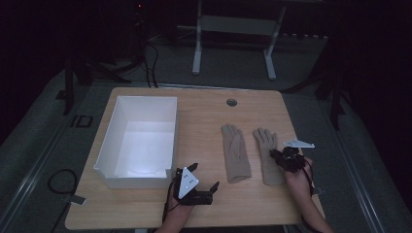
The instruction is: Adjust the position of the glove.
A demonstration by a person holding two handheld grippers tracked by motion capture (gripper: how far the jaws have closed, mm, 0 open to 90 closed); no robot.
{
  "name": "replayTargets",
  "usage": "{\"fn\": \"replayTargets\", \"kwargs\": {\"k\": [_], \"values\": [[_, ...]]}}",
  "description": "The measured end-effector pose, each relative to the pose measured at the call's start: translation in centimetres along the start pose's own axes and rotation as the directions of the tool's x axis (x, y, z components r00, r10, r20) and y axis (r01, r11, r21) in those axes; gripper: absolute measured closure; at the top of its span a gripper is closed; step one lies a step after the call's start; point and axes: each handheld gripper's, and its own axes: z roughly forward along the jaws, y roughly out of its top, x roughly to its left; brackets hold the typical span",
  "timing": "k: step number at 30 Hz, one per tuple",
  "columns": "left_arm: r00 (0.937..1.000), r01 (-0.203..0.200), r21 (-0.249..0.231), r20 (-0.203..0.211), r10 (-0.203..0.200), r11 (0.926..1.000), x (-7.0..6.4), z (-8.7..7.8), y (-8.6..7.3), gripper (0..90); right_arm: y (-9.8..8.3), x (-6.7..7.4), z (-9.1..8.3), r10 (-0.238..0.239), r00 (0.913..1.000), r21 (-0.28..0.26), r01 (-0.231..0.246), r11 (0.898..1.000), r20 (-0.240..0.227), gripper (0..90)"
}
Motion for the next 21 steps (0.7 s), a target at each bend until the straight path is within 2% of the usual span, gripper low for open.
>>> {"fn": "replayTargets", "kwargs": {"k": [2,9,12,14,18,21], "values": [[1.0000,0.000,0.000,0.001,0.000,1.0000,0.0,0.0,0.0,4.3,1.1,0.2,-1.0,0.027,0.9996,-0.045,-0.027,0.999,-0.003,83.0],[1.0000,-0.005,0.001,0.001,0.005,1.0000,0.0,0.0,0.0,4.3,4.7,1.8,-3.3,0.051,0.9985,-0.150,-0.054,0.987,-0.020,83.0],[1.0000,-0.004,0.001,0.001,0.004,1.0000,0.0,0.0,0.0,4.3,6.2,3.2,-3.3,0.029,0.9993,-0.165,-0.033,0.986,-0.022,83.0],[1.0000,-0.004,0.001,0.001,0.004,1.0000,0.0,0.0,0.0,4.3,6.6,3.7,-3.2,0.034,0.9991,-0.167,-0.038,0.985,-0.027,83.0],[1.0000,-0.006,0.000,0.003,0.006,1.0000,-0.1,0.0,0.0,4.3,8.0,5.8,-2.5,0.040,0.9954,-0.195,-0.056,0.979,-0.087,82.9],[0.9999,-0.010,-0.001,0.005,0.010,1.0000,-0.1,0.0,0.0,4.3,8.6,7.3,-1.8,0.028,0.9946,-0.199,-0.048,0.979,-0.100,82.9]]}}
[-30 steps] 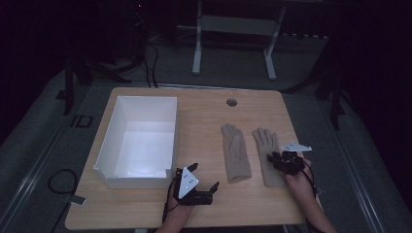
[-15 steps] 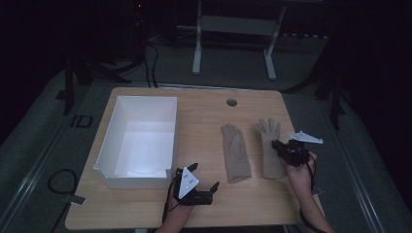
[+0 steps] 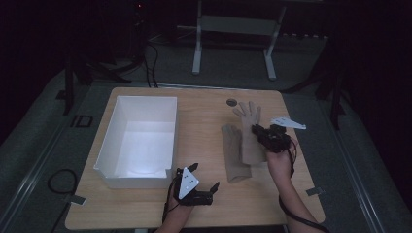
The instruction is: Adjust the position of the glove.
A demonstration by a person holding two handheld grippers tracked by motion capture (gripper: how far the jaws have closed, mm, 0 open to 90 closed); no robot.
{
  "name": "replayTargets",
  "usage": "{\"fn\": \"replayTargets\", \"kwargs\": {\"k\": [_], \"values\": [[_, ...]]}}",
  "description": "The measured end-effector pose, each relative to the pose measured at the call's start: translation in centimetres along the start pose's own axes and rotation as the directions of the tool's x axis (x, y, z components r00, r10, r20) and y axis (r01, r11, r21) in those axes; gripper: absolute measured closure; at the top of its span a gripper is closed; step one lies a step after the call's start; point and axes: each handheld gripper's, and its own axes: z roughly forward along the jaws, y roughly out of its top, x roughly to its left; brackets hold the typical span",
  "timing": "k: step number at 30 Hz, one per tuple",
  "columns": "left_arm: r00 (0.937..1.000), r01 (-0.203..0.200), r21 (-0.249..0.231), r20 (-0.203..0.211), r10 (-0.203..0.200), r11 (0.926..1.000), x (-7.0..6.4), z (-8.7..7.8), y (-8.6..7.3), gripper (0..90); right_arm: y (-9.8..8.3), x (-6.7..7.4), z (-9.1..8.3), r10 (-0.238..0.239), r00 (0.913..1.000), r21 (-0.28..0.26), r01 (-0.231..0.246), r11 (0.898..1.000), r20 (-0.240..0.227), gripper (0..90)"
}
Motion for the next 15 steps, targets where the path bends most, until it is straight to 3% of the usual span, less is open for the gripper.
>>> {"fn": "replayTargets", "kwargs": {"k": [7,15], "values": [[1.0000,0.000,-0.001,0.000,0.000,1.0000,0.0,0.0,0.0,4.3,-0.9,2.0,2.0,-0.005,1.0000,0.033,0.006,0.999,-0.008,82.8],[1.0000,0.000,0.000,0.000,0.000,1.0000,0.0,0.0,0.0,4.3,-3.3,2.2,3.9,0.008,0.9999,0.103,-0.009,0.995,0.011,82.6]]}}
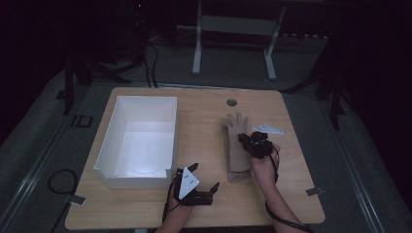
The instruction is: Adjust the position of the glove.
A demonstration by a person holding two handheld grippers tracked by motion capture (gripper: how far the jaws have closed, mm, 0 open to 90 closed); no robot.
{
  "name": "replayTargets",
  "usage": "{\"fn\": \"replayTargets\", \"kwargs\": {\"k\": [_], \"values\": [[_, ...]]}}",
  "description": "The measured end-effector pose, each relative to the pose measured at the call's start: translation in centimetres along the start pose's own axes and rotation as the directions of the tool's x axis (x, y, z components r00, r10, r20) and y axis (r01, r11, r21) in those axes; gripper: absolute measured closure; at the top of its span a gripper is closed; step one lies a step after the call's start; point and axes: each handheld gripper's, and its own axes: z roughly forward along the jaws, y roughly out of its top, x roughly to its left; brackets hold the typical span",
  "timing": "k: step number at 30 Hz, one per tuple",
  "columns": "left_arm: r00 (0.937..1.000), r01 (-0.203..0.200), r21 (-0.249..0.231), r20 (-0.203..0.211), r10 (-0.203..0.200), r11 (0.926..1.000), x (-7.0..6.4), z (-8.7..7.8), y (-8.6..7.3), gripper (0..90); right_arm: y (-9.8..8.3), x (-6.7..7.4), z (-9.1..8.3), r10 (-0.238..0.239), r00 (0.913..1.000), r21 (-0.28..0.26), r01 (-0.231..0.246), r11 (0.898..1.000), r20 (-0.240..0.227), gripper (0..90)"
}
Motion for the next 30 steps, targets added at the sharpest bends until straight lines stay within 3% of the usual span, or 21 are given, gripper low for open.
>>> {"fn": "replayTargets", "kwargs": {"k": [4,9,12,21,25,30], "values": [[1.0000,-0.001,0.001,0.000,0.001,1.0000,0.0,0.0,0.0,4.3,-0.5,-0.3,0.5,0.007,0.9999,0.029,-0.007,1.000,-0.013,82.5],[1.0000,0.000,0.001,-0.001,0.000,1.0000,0.0,0.0,0.0,4.3,-1.3,0.1,1.0,-0.030,0.9995,0.061,0.031,0.998,-0.009,82.1],[1.0000,-0.001,0.001,-0.001,0.001,1.0000,0.0,0.0,0.0,4.3,-1.9,-0.1,1.5,-0.008,0.9998,0.086,0.009,0.996,-0.019,81.5],[1.0000,0.000,0.002,0.000,0.000,1.0000,0.0,0.0,0.0,4.3,-3.2,-0.2,2.5,-0.009,0.9993,0.135,0.014,0.991,-0.036,73.4],[1.0000,0.002,0.004,0.008,-0.002,1.0000,0.0,0.0,0.0,4.3,-3.1,-0.3,2.2,0.004,0.9982,0.125,0.003,0.992,-0.060,63.1],[0.9998,0.010,0.004,0.015,-0.010,0.9999,0.1,0.1,0.0,4.3,-2.4,-0.7,1.2,-0.073,0.9911,0.051,0.079,0.996,-0.111,39.6]]}}
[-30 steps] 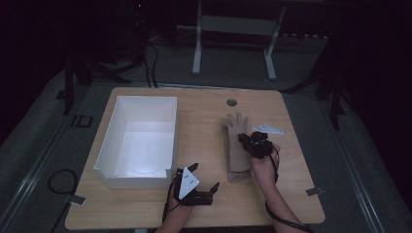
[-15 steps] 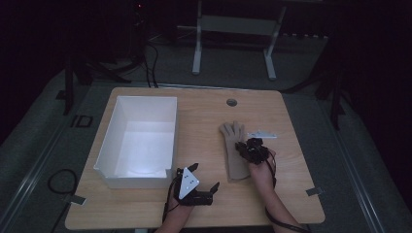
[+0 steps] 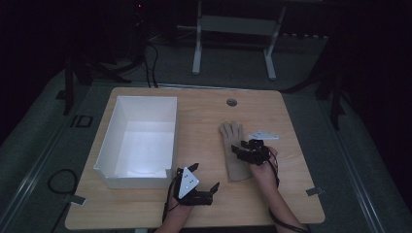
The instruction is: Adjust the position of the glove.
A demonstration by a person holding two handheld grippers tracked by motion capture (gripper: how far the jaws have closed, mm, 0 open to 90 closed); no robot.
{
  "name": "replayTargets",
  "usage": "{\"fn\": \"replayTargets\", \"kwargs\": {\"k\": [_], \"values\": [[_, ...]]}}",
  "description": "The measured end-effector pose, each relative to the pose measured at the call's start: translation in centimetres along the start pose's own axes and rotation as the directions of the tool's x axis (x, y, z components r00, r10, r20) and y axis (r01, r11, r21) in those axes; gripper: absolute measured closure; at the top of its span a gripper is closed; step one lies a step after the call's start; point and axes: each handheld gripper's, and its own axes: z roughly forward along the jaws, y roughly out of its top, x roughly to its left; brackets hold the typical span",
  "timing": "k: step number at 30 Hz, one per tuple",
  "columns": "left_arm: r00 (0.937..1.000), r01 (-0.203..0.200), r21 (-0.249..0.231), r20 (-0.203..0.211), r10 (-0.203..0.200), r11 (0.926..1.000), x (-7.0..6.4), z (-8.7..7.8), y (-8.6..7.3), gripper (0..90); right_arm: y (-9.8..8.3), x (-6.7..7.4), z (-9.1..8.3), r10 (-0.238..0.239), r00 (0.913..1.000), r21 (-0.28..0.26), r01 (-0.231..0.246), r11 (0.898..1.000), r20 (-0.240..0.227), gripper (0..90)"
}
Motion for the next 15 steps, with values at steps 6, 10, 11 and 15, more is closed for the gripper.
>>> {"fn": "replayTargets", "kwargs": {"k": [6,10,11,15], "values": [[0.9999,0.012,0.003,-0.001,-0.012,0.9999,0.0,0.1,0.0,4.3,0.4,-1.0,-0.7,-0.009,0.9984,-0.030,0.008,1.000,-0.056,17.7],[0.9999,-0.001,0.016,0.017,0.001,0.9999,-0.2,0.4,0.1,4.3,0.3,-1.9,-1.0,-0.041,0.9956,-0.021,0.039,0.999,-0.085,15.0],[0.9997,-0.009,0.020,0.023,0.009,0.9998,-0.2,0.5,0.2,4.2,0.2,-2.2,-1.0,-0.050,0.9945,-0.018,0.049,0.999,-0.092,15.5],[0.9972,-0.045,0.068,0.062,0.041,0.9967,-0.6,1.1,0.4,4.1,0.2,-3.1,-1.7,-0.063,0.9911,-0.027,0.061,0.998,-0.117,14.7]]}}
